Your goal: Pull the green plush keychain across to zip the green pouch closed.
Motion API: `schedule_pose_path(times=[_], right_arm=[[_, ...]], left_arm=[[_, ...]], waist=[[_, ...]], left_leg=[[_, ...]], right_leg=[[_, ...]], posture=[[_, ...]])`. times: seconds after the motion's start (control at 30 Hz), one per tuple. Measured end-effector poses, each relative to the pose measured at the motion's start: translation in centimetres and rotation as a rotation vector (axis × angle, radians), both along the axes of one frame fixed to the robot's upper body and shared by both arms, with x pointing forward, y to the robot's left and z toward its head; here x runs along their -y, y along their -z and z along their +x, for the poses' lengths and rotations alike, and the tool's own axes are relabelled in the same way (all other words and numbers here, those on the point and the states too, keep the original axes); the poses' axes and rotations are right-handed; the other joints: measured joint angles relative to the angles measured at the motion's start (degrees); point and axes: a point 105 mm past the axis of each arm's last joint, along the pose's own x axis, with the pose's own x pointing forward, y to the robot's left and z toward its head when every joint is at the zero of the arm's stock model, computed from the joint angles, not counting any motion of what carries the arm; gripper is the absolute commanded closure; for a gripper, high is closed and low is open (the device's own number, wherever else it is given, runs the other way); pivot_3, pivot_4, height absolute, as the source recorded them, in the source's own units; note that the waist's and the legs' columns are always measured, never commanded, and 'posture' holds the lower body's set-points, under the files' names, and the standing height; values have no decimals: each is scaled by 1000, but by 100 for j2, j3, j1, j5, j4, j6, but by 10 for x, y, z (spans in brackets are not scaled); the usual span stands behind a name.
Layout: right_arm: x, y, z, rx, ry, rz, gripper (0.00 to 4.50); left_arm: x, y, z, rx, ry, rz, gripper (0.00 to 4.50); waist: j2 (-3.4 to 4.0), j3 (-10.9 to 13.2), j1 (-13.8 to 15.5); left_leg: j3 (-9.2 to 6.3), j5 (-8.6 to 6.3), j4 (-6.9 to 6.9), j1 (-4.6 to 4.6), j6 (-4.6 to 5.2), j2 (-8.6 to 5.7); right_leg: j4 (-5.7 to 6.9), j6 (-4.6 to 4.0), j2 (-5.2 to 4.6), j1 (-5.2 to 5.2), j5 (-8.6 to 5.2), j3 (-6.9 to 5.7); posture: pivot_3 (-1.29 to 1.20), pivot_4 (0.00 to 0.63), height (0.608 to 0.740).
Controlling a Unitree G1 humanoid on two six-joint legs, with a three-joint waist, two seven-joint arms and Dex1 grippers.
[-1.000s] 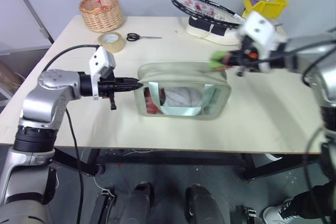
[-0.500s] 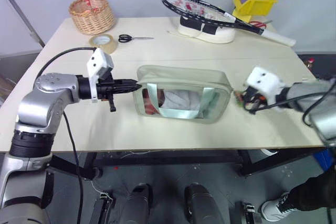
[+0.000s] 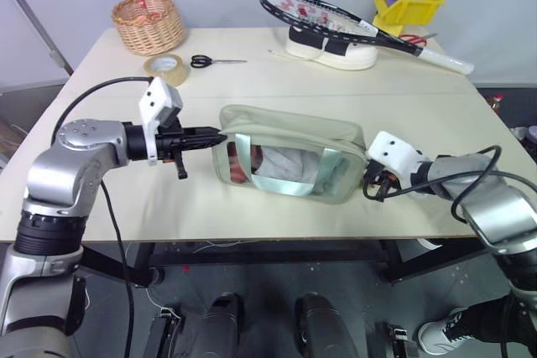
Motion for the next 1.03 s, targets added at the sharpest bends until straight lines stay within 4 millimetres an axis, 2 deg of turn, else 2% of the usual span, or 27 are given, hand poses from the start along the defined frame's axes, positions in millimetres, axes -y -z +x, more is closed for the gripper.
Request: schedule_pose_path(times=[0.1,0.17,0.27,0.37,0.47,0.5,0.63,0.8,1.03], right_arm=[[0,-37,1,9,-7,172,940],[8,-62,-6,31,-38,240,940],[11,-80,-19,34,-121,294,900],[7,-77,-27,-1,-188,307,900],[4,-82,-34,0,-252,293,900],[4,-83,-35,3,-262,285,900],[5,-88,-38,23,-300,257,900],[8,-94,-48,19,-364,241,900],[9,-104,-67,19,-423,266,900]], left_arm=[[0,0,0,-2,-2,-3,4500],[1,0,-3,-4,7,-2,4500],[1,-1,-5,-22,12,-13,3422],[1,-6,-10,-51,32,-53,1960],[0,-20,-21,-29,60,-72,403],[-2,-23,-23,-23,57,-70,21],[-17,-30,-30,-68,41,-86,21],[-46,-55,-44,-109,57,-87,21],[-59,-47,-48,-161,89,-46,21]], waist=[[1,1,9],[1,1,51],[0,1,110],[0,1,108],[1,2,108],[1,2,115],[1,2,123],[3,1,124],[3,2,147]], left_leg=[[1,0,1,-2,0,-2],[-4,-1,-1,-4,1,-1],[-3,-3,-1,-3,4,0],[-1,-3,-1,-4,4,2],[1,-3,-1,-3,4,3],[1,-3,-1,-2,4,2],[1,-3,0,-4,3,2],[7,-3,-2,-4,2,1],[7,-4,-2,-7,2,1]], right_leg=[[-1,3,-1,-1,2,0],[-8,5,-1,1,2,-7],[-9,6,0,3,3,-8],[-9,-5,-1,1,-2,-6],[-9,-9,-2,0,-5,-4],[-9,-9,-3,1,-5,-4],[-9,-12,-3,-1,-6,-4],[-14,-13,-6,-2,-7,-2],[-16,-16,-24,-6,-8,-1]], posture=[[0,150,659],[0,150,659],[0,150,659],[0,150,659],[0,150,659],[0,150,659],[0,150,659],[0,150,659],[0,150,659]])
